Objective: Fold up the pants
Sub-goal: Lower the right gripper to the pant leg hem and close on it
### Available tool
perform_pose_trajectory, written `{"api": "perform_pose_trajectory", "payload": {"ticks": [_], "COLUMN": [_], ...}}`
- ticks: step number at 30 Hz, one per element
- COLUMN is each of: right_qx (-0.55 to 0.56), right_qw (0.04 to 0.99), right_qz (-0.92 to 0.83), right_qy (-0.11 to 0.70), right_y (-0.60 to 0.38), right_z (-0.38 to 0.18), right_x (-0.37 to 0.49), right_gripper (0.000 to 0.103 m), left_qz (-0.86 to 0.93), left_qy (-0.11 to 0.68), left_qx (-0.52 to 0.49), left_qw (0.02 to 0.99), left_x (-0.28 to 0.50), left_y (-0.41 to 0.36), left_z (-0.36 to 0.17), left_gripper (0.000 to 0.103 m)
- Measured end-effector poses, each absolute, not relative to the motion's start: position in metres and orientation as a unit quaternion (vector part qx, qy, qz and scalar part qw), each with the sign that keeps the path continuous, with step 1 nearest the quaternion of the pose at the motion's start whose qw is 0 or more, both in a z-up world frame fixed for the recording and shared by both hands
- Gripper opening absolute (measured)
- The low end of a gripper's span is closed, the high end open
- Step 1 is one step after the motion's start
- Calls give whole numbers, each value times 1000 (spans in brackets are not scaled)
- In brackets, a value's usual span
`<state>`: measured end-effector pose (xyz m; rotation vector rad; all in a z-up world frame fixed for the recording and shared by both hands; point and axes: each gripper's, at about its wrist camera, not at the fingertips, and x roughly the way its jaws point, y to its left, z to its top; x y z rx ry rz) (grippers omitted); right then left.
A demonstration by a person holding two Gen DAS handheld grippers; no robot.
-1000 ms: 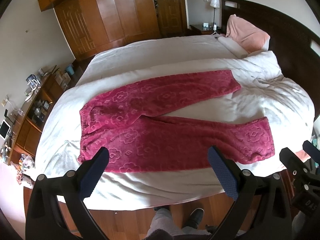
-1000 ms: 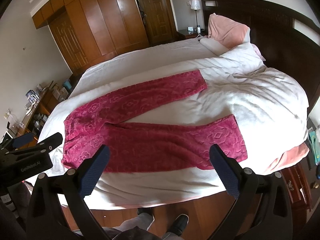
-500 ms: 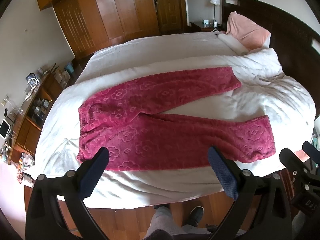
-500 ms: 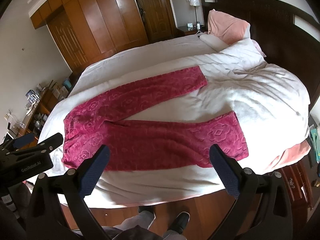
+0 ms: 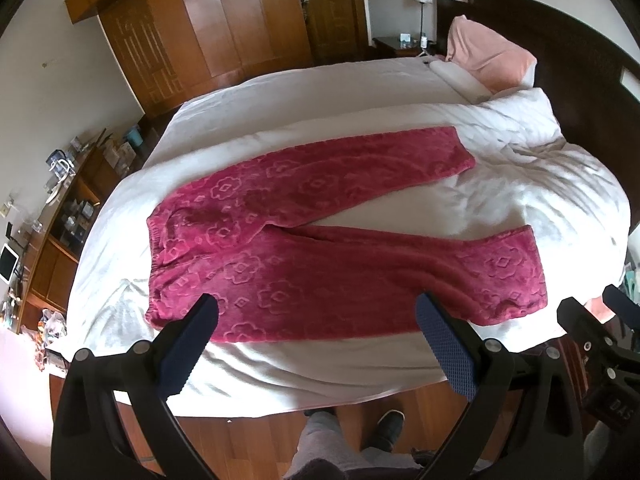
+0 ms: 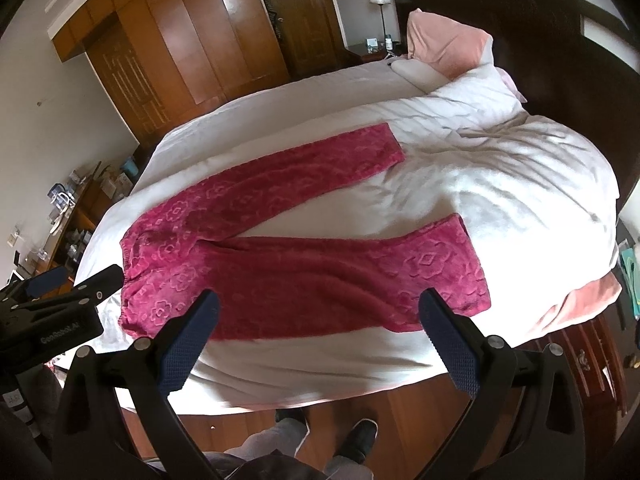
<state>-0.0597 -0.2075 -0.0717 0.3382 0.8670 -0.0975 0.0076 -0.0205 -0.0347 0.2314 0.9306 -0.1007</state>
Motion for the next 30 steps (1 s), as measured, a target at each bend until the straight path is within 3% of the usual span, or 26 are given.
{"api": "perform_pose_trajectory", "payload": {"ticks": [7, 20, 30], "right_qx": [190, 203, 169], "right_qw": [892, 849, 823], "right_qz": [-71, -173, -174], "right_qy": [404, 456, 514], "right_y": [-248, -353, -404], "right_z": [-84, -180, -266], "right_x": [-59, -10, 83], "right_gripper": [100, 100, 87], "left_qz": [-61, -95, -110], "left_qy": [453, 525, 555], "left_qx": [109, 147, 157], "left_qw": [883, 833, 810], "left_x": [22, 106, 181], "left_y": [-38, -68, -81], "left_z": [-44, -142, -208], "left_gripper": [98, 98, 98]}}
